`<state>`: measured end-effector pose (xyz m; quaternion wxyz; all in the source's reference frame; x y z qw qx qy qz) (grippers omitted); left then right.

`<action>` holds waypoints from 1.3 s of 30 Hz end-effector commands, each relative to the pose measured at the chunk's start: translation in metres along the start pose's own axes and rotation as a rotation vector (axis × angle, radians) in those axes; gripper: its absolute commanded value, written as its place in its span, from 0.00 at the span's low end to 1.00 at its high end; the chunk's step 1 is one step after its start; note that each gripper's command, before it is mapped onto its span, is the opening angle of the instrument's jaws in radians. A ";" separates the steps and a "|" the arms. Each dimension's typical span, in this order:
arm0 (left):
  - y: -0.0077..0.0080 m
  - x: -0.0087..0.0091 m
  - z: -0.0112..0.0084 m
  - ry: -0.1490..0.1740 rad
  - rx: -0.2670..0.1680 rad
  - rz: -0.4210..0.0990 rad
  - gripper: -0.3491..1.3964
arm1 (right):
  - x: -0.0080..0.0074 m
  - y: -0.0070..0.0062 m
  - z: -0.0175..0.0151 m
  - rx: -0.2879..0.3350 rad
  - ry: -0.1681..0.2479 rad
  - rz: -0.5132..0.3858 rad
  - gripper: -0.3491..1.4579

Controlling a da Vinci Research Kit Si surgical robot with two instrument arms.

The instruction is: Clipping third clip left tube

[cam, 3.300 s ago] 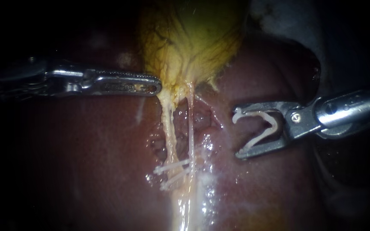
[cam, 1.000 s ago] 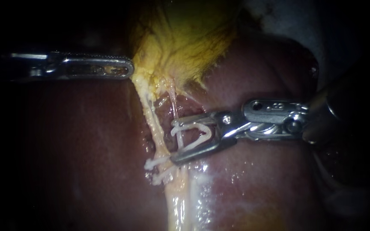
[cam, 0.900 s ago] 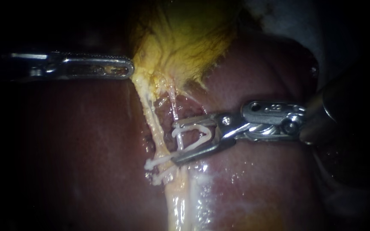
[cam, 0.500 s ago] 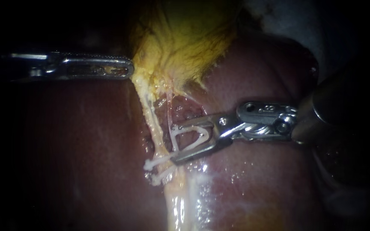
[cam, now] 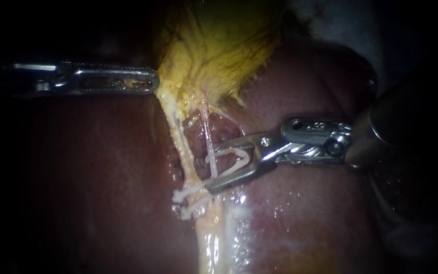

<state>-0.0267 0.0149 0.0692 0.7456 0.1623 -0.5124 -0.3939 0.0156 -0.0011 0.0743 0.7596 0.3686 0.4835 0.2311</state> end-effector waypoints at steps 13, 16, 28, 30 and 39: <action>0.0000 0.0001 0.0000 0.000 0.000 0.000 0.00 | 0.0019 -0.0007 -0.0030 0.025 0.038 0.014 0.49; 0.0000 0.0001 0.0000 0.000 -0.001 0.000 0.00 | 0.0022 -0.0014 -0.0024 0.036 0.053 0.014 0.49; -0.0001 0.0002 0.0003 -0.001 -0.003 0.001 0.00 | 0.0021 -0.0019 -0.0004 0.099 0.044 0.006 0.49; -0.0001 0.0003 0.0003 -0.001 -0.003 0.001 0.00 | 0.0018 -0.0018 0.0000 0.098 0.042 0.015 0.49; 0.0000 0.0004 0.0004 -0.001 -0.003 0.002 0.00 | 0.0003 -0.0001 0.0016 0.089 0.039 0.026 0.49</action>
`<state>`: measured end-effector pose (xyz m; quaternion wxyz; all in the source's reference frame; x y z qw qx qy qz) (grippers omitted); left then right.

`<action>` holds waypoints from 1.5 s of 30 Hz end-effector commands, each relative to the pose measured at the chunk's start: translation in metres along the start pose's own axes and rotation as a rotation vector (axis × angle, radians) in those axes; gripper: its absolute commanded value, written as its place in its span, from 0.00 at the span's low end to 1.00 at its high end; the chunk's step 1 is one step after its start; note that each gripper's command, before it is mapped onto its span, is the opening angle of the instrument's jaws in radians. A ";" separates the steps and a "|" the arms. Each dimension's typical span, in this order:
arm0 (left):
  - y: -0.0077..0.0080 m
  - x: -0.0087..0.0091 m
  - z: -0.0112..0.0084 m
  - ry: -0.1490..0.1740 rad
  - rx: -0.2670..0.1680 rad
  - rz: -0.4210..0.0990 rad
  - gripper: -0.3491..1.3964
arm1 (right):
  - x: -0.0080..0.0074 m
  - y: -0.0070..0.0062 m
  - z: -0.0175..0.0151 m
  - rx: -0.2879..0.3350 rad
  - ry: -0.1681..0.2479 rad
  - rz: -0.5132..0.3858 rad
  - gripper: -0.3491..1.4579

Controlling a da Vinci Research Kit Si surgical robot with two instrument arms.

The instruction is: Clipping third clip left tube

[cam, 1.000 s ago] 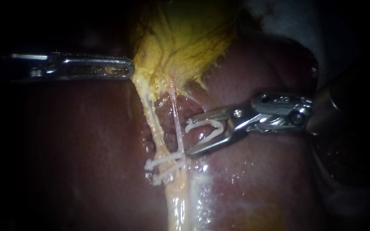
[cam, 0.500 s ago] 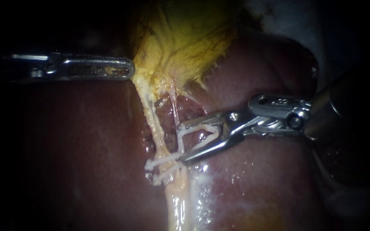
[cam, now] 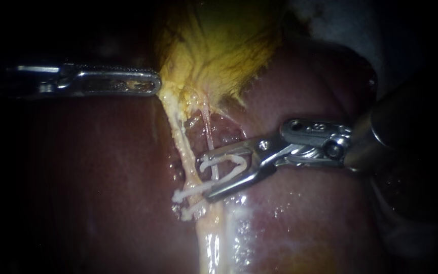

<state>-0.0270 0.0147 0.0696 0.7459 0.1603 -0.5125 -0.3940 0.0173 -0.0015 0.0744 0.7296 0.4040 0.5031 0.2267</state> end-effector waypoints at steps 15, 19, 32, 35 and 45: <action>0.0000 0.0001 0.0001 0.000 -0.001 0.000 0.00 | 0.0006 0.0022 0.0033 0.013 0.014 0.026 0.49; 0.0000 0.0001 0.0000 0.000 -0.001 0.000 0.00 | 0.0009 0.0024 0.0039 0.058 0.029 0.040 0.49; 0.0000 0.0001 0.0000 0.000 -0.001 0.001 0.00 | 0.0016 0.0019 0.0052 0.230 0.095 0.094 0.48; 0.0000 0.0001 0.0000 0.000 -0.001 0.001 0.00 | 0.0018 0.0015 0.0055 0.267 0.110 0.104 0.48; 0.0000 0.0001 0.0000 0.000 -0.001 0.001 0.00 | 0.0035 0.0007 0.0059 0.341 0.177 0.138 0.48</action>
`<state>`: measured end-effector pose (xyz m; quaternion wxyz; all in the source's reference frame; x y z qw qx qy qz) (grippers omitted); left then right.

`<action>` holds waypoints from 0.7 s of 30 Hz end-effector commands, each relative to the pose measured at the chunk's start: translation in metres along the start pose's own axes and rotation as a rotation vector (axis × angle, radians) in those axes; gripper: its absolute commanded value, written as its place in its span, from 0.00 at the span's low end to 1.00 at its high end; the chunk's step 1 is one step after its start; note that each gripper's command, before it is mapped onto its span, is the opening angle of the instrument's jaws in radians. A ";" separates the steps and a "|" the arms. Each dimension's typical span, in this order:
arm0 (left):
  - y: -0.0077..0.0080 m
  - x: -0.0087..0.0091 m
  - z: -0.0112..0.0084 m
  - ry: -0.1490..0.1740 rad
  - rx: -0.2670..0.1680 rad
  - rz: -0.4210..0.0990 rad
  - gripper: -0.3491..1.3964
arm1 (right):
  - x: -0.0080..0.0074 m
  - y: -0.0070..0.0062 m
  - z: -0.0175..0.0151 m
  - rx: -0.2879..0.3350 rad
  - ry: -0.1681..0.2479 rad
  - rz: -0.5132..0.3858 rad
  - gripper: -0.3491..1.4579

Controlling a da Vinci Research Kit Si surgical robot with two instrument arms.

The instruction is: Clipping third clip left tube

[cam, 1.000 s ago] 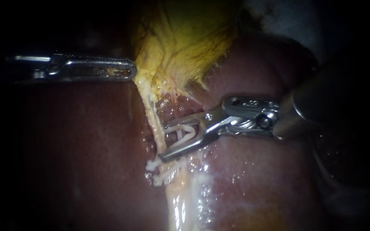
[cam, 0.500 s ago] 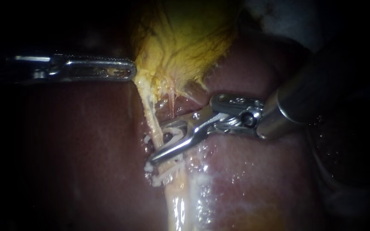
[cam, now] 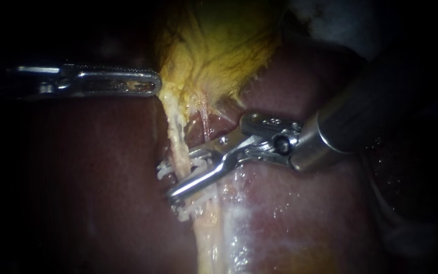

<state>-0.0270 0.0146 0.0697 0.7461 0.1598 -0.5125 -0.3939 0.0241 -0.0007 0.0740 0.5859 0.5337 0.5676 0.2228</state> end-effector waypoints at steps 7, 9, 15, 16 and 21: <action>0.0000 0.0000 0.0000 0.000 0.000 0.000 0.00 | 0.0021 -0.0002 -0.0003 -0.002 0.044 0.010 0.48; 0.0000 0.0000 0.0000 0.000 0.000 0.000 0.00 | 0.0025 -0.0001 -0.0002 -0.010 0.054 0.012 0.48; 0.0000 0.0000 0.0000 0.000 0.000 0.000 0.00 | 0.0028 0.0006 0.0002 -0.022 0.065 0.030 0.47; 0.0000 0.0000 0.0000 0.000 0.000 0.000 0.00 | 0.0028 0.0006 0.0002 -0.023 0.065 0.036 0.46; 0.0000 0.0001 0.0000 0.000 0.000 0.000 0.00 | 0.0026 0.0012 0.0001 -0.050 0.072 0.153 0.36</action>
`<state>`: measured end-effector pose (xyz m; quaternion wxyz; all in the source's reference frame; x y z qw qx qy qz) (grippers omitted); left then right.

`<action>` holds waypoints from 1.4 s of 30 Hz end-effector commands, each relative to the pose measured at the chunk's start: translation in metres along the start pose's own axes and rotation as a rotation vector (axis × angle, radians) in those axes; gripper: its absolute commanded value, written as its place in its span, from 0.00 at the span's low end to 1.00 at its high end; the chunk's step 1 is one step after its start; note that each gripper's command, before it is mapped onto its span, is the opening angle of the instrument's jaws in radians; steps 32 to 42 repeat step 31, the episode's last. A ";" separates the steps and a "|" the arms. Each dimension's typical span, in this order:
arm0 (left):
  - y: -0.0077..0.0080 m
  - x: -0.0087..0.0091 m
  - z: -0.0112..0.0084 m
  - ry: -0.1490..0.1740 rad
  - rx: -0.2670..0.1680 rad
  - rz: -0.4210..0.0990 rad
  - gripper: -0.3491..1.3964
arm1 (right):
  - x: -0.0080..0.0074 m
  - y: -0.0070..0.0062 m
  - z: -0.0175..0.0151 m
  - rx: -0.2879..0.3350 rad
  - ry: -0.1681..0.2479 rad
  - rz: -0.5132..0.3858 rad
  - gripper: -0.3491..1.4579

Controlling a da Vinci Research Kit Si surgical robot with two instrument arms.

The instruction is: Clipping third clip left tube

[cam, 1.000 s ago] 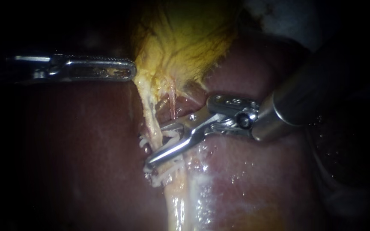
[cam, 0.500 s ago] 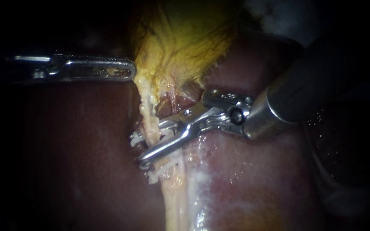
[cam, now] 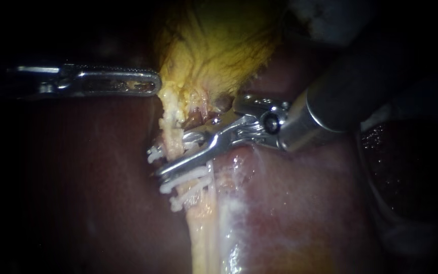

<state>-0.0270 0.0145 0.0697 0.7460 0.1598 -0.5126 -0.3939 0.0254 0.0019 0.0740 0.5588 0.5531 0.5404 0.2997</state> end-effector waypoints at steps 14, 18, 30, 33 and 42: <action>0.0000 0.0001 0.0001 0.000 -0.001 0.000 0.00 | -0.0003 0.0004 0.0001 -0.033 0.029 0.087 0.00; 0.0000 0.0001 0.0001 0.000 -0.001 0.000 0.00 | -0.0006 0.0003 0.0000 -0.043 0.045 0.085 0.00; 0.0000 0.0001 0.0001 0.000 -0.001 0.000 0.00 | -0.0011 0.0005 0.0001 -0.047 0.050 0.081 0.00; 0.0000 0.0001 0.0001 0.000 -0.001 0.000 0.00 | -0.0011 0.0005 0.0001 -0.047 0.049 0.087 0.00; 0.0000 0.0001 0.0001 0.000 -0.001 0.000 0.00 | -0.0011 0.0005 0.0001 -0.047 0.049 0.087 0.00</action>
